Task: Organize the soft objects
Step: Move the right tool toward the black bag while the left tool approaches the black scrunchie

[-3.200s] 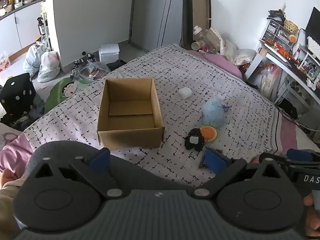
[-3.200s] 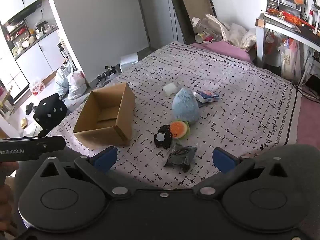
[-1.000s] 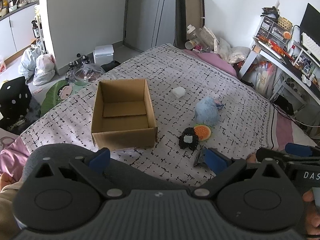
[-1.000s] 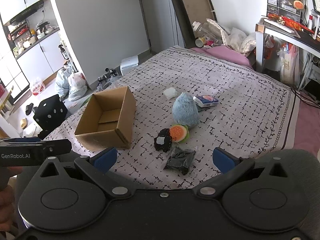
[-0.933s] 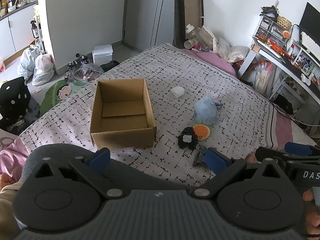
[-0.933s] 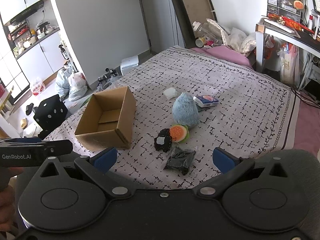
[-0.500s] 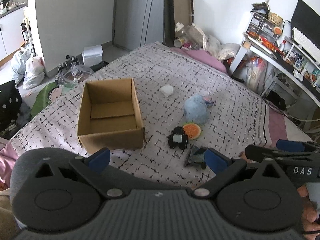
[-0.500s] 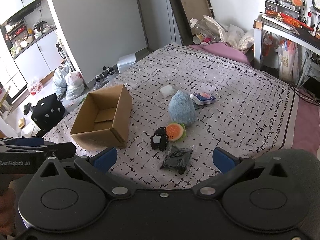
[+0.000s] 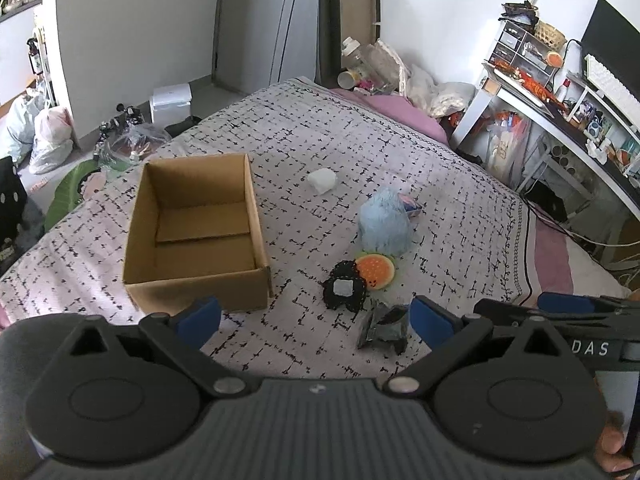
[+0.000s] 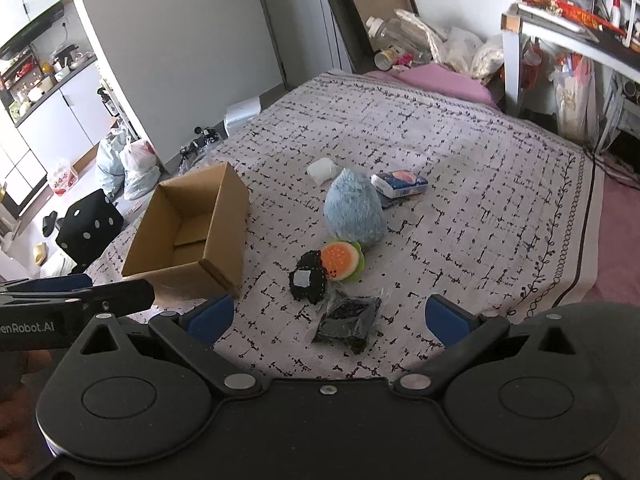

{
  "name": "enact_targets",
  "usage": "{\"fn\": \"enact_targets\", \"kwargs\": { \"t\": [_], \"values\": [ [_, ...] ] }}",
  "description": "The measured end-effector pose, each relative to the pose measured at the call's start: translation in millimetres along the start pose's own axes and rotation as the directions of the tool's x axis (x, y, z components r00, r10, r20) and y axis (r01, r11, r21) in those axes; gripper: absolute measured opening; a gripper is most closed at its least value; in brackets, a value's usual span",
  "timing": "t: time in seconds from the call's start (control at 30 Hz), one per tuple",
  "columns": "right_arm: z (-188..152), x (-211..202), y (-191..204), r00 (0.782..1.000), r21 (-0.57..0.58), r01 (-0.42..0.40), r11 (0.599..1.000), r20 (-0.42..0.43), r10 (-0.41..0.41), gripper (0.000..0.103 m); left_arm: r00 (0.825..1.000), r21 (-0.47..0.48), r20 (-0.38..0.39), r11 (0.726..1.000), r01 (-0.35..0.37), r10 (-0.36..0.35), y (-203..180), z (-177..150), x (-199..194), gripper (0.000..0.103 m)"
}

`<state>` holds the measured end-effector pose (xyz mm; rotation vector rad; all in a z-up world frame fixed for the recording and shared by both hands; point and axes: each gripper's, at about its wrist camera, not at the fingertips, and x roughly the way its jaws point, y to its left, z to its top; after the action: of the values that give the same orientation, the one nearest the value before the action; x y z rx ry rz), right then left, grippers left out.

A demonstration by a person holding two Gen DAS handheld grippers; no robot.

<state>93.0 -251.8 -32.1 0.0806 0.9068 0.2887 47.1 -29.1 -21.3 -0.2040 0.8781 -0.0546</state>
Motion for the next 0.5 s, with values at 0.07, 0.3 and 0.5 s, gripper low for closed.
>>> {"fn": "enact_targets", "kwargs": {
  "t": [0.07,0.3,0.5],
  "values": [
    [1.9,5.3,-3.6,1.0,0.022,-0.003,1.0,-0.007,0.003,0.103,1.0,-0.008,0.0,1.0,0.007,-0.007,0.1,2.3,6.0,0.099],
    [6.1,28.9,-13.7,0.998,0.126,-0.029,0.992,-0.055,0.036,0.103,1.0,-0.031,-0.011,0.999,0.024,-0.025,0.7,6.9,29.3,0.098],
    [5.8,52.3,-21.6,0.995,0.195,-0.027,0.981,-0.092,0.046,0.102,0.998,-0.086,-0.033,0.995,0.052,-0.055,5.4,11.3,53.5,0.087]
  ]
}}
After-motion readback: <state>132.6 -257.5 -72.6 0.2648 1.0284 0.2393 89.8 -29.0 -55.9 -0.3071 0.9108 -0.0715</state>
